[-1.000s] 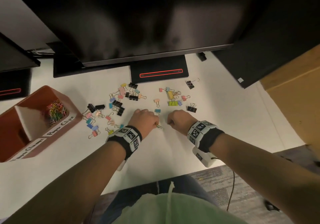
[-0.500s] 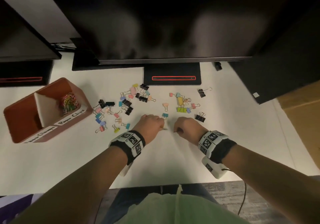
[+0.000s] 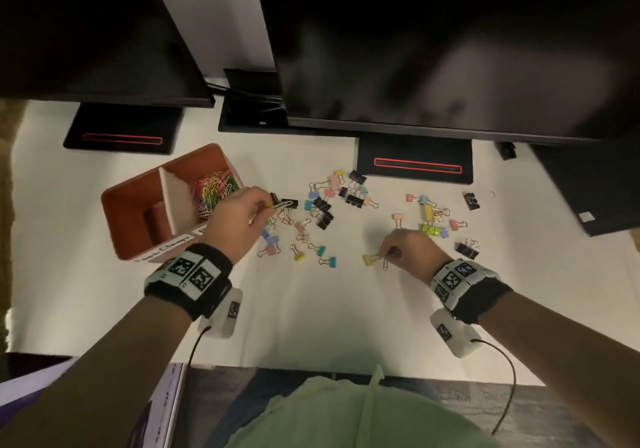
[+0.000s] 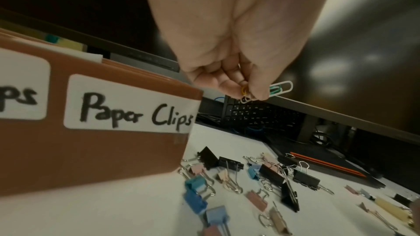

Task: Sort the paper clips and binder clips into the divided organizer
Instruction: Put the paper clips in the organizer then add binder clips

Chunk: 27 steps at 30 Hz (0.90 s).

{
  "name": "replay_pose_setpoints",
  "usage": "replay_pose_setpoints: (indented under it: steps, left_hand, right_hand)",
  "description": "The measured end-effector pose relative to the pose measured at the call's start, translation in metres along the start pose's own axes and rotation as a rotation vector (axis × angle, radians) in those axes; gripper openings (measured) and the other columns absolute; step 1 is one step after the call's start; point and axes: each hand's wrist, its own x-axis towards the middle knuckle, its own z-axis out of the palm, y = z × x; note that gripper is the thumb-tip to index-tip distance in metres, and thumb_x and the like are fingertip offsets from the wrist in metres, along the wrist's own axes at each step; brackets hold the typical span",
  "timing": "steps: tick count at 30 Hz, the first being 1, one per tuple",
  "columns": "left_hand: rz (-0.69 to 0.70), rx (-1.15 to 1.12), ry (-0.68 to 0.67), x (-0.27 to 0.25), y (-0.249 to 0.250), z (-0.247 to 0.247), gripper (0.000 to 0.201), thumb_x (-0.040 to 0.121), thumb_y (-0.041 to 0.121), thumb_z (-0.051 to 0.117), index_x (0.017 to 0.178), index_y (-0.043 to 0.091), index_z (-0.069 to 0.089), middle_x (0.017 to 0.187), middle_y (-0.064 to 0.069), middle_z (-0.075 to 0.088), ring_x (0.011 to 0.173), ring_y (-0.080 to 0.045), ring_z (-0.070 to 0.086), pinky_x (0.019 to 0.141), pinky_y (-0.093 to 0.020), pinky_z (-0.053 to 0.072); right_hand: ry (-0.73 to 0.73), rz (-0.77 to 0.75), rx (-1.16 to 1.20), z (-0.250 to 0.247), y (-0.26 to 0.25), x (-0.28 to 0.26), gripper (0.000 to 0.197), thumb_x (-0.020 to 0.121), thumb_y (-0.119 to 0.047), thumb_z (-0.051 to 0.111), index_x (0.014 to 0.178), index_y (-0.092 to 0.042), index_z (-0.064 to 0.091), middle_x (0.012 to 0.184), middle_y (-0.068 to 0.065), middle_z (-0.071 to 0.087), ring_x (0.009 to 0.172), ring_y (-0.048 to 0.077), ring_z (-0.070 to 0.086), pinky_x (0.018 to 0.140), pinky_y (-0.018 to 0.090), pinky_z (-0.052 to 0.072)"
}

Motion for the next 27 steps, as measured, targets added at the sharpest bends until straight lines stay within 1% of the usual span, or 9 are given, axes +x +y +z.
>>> replay_pose_setpoints:
  steps: [3, 5, 11, 14, 17, 20, 22, 25, 27]
  left_hand:
    - [0.024, 0.001, -0.044, 0.003, -0.007, 0.001, 0.007, 0.084, 0.012, 0.066, 0.090, 0.009, 0.064, 0.083, -0.001, 0.059, 0.074, -0.014, 0.054, 0.069, -0.026, 0.045]
    - [0.060, -0.015, -0.103, 0.002, -0.003, 0.009, 0.006, 0.084, 0.012, 0.065, 0.089, 0.009, 0.063, 0.081, 0.002, 0.057, 0.071, -0.011, 0.053, 0.065, -0.025, 0.046]
    - [0.122, -0.050, -0.307, -0.009, 0.015, 0.046, 0.002, 0.085, 0.014, 0.063, 0.084, 0.015, 0.061, 0.081, 0.003, 0.056, 0.074, -0.010, 0.053, 0.068, -0.021, 0.042]
    - [0.106, -0.007, -0.462, -0.020, 0.018, 0.063, 0.004, 0.087, 0.018, 0.060, 0.089, 0.014, 0.060, 0.085, 0.001, 0.058, 0.078, -0.014, 0.055, 0.072, -0.024, 0.045]
    - [0.078, 0.056, -0.554, -0.031, 0.016, 0.071, 0.007, 0.089, 0.019, 0.058, 0.091, 0.013, 0.059, 0.090, 0.000, 0.059, 0.082, -0.014, 0.053, 0.073, -0.021, 0.042]
    - [0.062, 0.088, -0.576, -0.036, 0.010, 0.073, 0.010, 0.090, 0.018, 0.056, 0.094, 0.010, 0.058, 0.094, 0.000, 0.056, 0.083, -0.012, 0.049, 0.074, -0.019, 0.039]
    - [0.047, 0.072, -0.562, -0.037, 0.005, 0.072, 0.008, 0.089, 0.017, 0.057, 0.093, 0.010, 0.058, 0.093, 0.001, 0.052, 0.087, -0.015, 0.052, 0.076, -0.020, 0.040]
    - [0.056, 0.068, -0.453, -0.038, -0.003, 0.068, 0.007, 0.085, 0.015, 0.063, 0.089, 0.009, 0.063, 0.102, -0.001, 0.052, 0.098, -0.015, 0.050, 0.091, -0.030, 0.045]
    - [0.049, 0.088, -0.370, -0.035, -0.008, 0.064, 0.008, 0.082, 0.014, 0.067, 0.086, 0.008, 0.066, 0.120, -0.004, 0.051, 0.115, -0.018, 0.046, 0.102, -0.032, 0.039]
  right_hand:
    - [0.139, 0.082, 0.031, -0.017, 0.011, -0.005, 0.006, 0.078, -0.008, 0.072, 0.083, -0.010, 0.071, 0.087, 0.003, 0.064, 0.080, 0.015, 0.057, 0.084, 0.031, 0.051]
    - [0.167, 0.130, 0.039, -0.024, 0.017, -0.013, 0.007, 0.075, -0.008, 0.074, 0.080, -0.011, 0.070, 0.084, -0.001, 0.059, 0.078, 0.013, 0.055, 0.082, 0.029, 0.050]
    - [0.052, 0.120, 0.073, -0.007, 0.003, -0.025, 0.007, 0.075, -0.006, 0.074, 0.079, -0.009, 0.069, 0.086, -0.003, 0.054, 0.077, 0.013, 0.056, 0.080, 0.025, 0.052]
    - [0.061, 0.122, 0.085, 0.008, -0.008, -0.016, 0.007, 0.076, -0.007, 0.072, 0.083, -0.007, 0.070, 0.091, 0.004, 0.058, 0.080, 0.015, 0.056, 0.083, 0.024, 0.049]
    - [0.083, 0.183, 0.037, 0.016, -0.016, -0.007, 0.008, 0.079, -0.009, 0.069, 0.087, -0.005, 0.068, 0.094, 0.009, 0.062, 0.081, 0.020, 0.055, 0.081, 0.029, 0.047]
    - [0.062, 0.210, -0.015, 0.020, -0.020, -0.004, 0.006, 0.083, -0.008, 0.063, 0.087, -0.005, 0.066, 0.089, 0.008, 0.066, 0.077, 0.020, 0.056, 0.078, 0.031, 0.049]
    - [0.063, 0.230, -0.017, 0.020, -0.020, -0.002, 0.006, 0.084, -0.005, 0.060, 0.086, -0.007, 0.066, 0.086, 0.006, 0.067, 0.073, 0.017, 0.054, 0.076, 0.028, 0.049]
    - [0.045, 0.232, -0.007, 0.015, -0.019, 0.001, 0.006, 0.084, -0.005, 0.061, 0.087, -0.007, 0.066, 0.086, 0.006, 0.068, 0.073, 0.015, 0.054, 0.074, 0.023, 0.046]
    - [0.006, 0.227, -0.003, 0.008, -0.017, 0.003, 0.005, 0.084, -0.006, 0.062, 0.087, -0.008, 0.066, 0.087, 0.006, 0.068, 0.074, 0.014, 0.054, 0.074, 0.021, 0.045]
